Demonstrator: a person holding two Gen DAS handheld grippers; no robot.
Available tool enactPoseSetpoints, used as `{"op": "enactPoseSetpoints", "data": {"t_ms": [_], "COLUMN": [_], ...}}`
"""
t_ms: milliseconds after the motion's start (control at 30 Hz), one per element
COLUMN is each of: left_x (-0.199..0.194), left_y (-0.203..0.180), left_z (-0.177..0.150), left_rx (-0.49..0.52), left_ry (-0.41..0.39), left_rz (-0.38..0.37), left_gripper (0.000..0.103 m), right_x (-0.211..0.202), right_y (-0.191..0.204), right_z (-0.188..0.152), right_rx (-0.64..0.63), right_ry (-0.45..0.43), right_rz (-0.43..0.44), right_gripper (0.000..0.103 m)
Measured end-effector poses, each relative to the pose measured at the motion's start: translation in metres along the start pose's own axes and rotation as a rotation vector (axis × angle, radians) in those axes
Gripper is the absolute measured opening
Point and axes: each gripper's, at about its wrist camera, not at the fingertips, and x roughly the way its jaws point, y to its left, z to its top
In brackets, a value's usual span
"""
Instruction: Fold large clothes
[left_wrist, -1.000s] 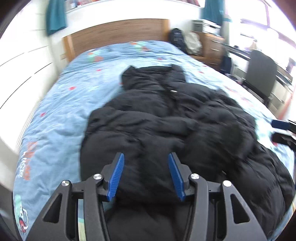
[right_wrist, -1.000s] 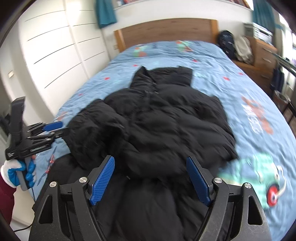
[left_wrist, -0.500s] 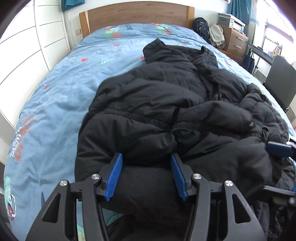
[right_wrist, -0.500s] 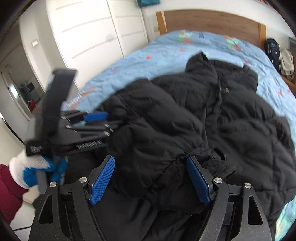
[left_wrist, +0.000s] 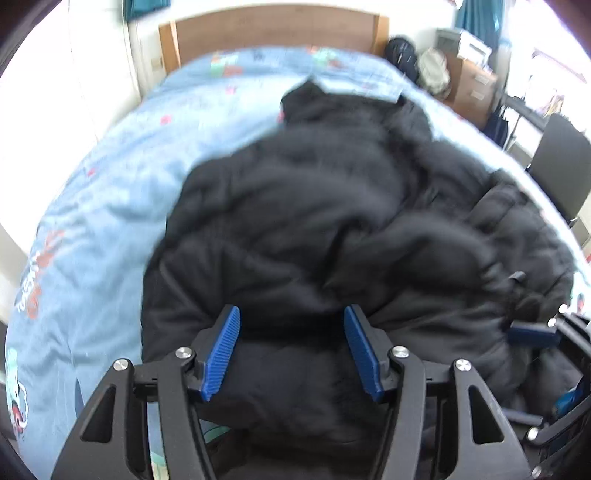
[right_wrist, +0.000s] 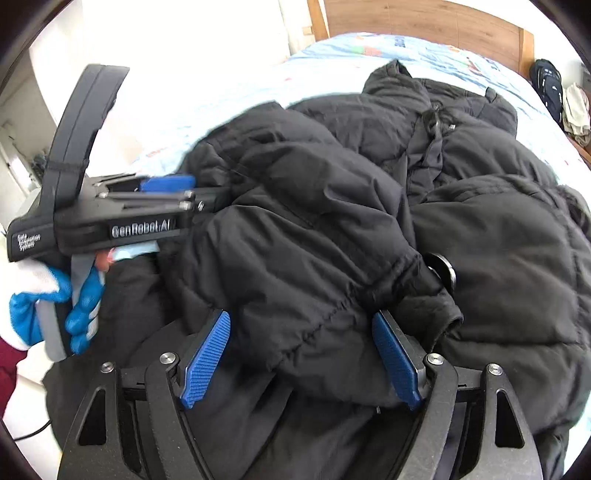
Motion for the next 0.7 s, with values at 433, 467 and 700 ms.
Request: {"op": "enactPoseSetpoints", "data": {"t_ms": [433, 467, 700], "left_x": [0.056, 0.058, 0.052], "left_y": [-0.039, -0.040, -0.040], "left_z": [0.011, 0.008, 0.009], "left_rx": [0.048, 0.054, 0.039], "left_ry": [0.035, 0.033, 0.039], "left_rz": [0.011, 0.016, 0.003], "left_gripper": [0.063, 0.064, 0.064], "right_x": [-0.015, -0.010, -0.001], "right_y": [-0.051, -0.055, -0.058], "right_z": [-0.009, -0.013, -0.016], "right_rx": [0.037, 0.041, 0.053], "right_ry": [-0.019, -0.011, 0.008], "right_rz": [-0.143, -0.146, -0.140], "right_gripper": [0.079, 0.079, 0.080]}}
